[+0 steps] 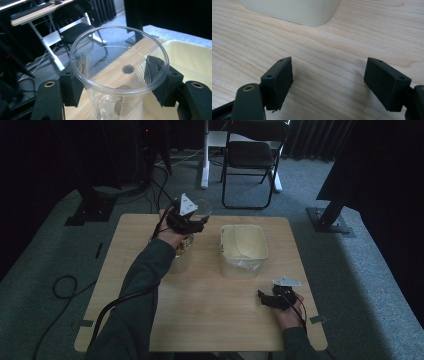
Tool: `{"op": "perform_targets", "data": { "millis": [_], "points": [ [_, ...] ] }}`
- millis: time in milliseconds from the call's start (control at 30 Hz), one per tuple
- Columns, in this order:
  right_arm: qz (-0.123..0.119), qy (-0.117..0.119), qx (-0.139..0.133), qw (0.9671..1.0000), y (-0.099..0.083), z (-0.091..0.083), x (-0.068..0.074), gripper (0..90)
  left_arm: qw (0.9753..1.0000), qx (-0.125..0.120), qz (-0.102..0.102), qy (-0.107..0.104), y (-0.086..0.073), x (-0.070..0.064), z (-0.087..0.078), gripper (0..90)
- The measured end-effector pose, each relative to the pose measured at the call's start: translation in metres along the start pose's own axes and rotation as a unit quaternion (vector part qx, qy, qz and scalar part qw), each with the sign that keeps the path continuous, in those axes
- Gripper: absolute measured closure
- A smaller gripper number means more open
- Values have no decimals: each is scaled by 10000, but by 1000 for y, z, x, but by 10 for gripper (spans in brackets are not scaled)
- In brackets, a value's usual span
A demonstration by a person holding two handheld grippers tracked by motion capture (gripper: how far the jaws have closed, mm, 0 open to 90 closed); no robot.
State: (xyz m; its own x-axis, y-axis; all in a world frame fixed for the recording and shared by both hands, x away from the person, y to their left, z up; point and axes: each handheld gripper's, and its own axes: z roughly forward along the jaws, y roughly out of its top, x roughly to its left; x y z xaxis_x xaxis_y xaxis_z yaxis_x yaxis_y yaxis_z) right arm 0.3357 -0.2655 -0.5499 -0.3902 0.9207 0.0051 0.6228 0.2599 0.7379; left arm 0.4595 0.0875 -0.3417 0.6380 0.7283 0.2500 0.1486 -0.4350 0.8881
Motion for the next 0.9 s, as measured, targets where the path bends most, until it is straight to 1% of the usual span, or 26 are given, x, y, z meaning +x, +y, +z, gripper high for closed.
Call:
{"op": "perform_targets", "data": {
  "millis": [333, 467, 533, 667, 767, 900],
  "points": [
    [-10, 14, 4, 10000, 0, 0, 0, 225, 9993, -92, 46, -368, 15, -33, 21, 350],
    [-23, 13, 7, 10000, 0, 0, 0, 225, 9989, -113, -24, -457, 22, -46, 31, 349],
    [-19, 19, 10, 10000, 0, 0, 0, 225, 9981, -176, -109, -578, 25, -53, 35, 349],
    [-20, 18, 8, 10000, 0, 0, 0, 225, 9968, -230, -130, -755, 30, -67, 43, 349],
    [-18, 21, 4, 10000, 0, 0, 0, 224, 9954, -273, -222, -896, 32, -76, 49, 348],
    [-20, 22, 9, 10000, 0, 0, 0, 224, 9942, -266, -263, -1012, 34, -87, 58, 343]
  ]
}}
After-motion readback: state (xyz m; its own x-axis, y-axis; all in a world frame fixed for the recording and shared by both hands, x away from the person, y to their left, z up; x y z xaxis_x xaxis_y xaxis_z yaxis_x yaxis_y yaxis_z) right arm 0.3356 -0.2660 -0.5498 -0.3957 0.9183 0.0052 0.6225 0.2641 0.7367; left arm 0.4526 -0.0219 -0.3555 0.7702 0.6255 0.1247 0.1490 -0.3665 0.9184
